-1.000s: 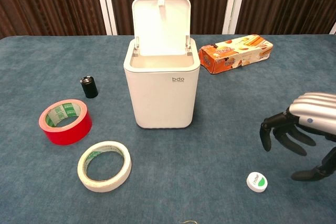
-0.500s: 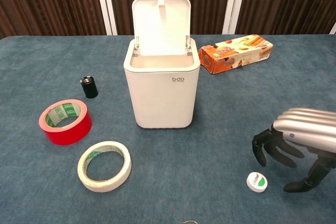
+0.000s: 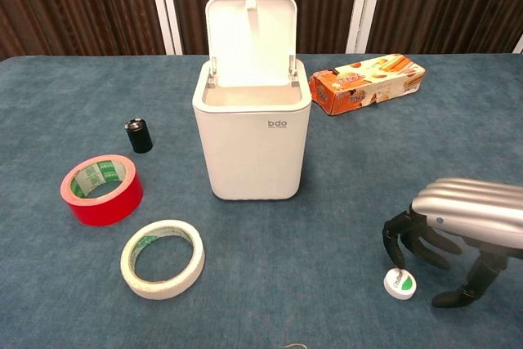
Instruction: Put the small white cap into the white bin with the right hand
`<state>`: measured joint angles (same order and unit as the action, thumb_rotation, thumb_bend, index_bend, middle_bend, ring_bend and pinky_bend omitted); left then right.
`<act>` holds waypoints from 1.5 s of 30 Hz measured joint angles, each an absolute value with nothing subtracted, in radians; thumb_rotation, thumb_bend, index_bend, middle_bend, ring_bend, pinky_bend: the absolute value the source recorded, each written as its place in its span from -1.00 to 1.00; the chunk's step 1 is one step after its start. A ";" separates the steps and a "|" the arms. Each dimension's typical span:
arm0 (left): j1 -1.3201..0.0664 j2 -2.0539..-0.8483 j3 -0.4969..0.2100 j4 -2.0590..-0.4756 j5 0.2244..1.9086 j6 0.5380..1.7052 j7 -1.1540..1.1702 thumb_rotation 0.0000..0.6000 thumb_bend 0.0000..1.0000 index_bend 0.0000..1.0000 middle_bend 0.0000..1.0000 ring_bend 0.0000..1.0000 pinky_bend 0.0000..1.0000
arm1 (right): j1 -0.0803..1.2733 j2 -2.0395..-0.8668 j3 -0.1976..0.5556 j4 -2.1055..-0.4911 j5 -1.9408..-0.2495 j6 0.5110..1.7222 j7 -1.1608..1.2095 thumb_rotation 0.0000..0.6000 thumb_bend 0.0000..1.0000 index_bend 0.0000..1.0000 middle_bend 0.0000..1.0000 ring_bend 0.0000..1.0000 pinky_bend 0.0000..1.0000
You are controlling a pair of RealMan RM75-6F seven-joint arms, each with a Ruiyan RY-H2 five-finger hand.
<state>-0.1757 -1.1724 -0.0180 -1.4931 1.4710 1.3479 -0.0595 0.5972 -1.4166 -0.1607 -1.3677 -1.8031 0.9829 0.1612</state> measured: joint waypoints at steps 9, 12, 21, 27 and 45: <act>-0.174 -1.170 -0.019 -1.494 1.472 1.351 -0.065 1.00 -0.10 -0.29 -0.35 -0.30 -0.14 | 0.610 -1.431 -0.170 -1.359 -1.799 0.979 0.168 1.00 -0.47 0.10 0.66 0.62 0.95; -0.174 -1.170 -0.018 -1.493 1.474 1.352 -0.067 1.00 -0.10 -0.29 -0.34 -0.30 -0.14 | 0.615 -1.434 -0.174 -1.357 -1.795 0.973 0.169 1.00 -0.47 0.06 0.66 0.62 0.95; -0.174 -1.169 -0.018 -1.493 1.475 1.351 -0.068 1.00 -0.10 -0.29 -0.34 -0.30 -0.14 | 0.620 -1.438 -0.185 -1.355 -1.799 0.986 0.177 1.00 -0.47 0.10 0.68 0.64 0.96; -0.174 -1.169 -0.017 -1.494 1.475 1.351 -0.067 1.00 -0.09 -0.29 -0.34 -0.30 -0.14 | 0.622 -1.438 -0.192 -1.354 -1.796 0.985 0.172 1.00 -0.47 0.20 0.68 0.65 0.97; -0.176 -1.170 -0.017 -1.492 1.475 1.346 -0.071 1.00 -0.09 -0.29 -0.34 -0.30 -0.14 | 0.626 -1.438 -0.194 -1.358 -1.772 0.972 0.140 1.00 -0.36 0.20 0.70 0.66 0.98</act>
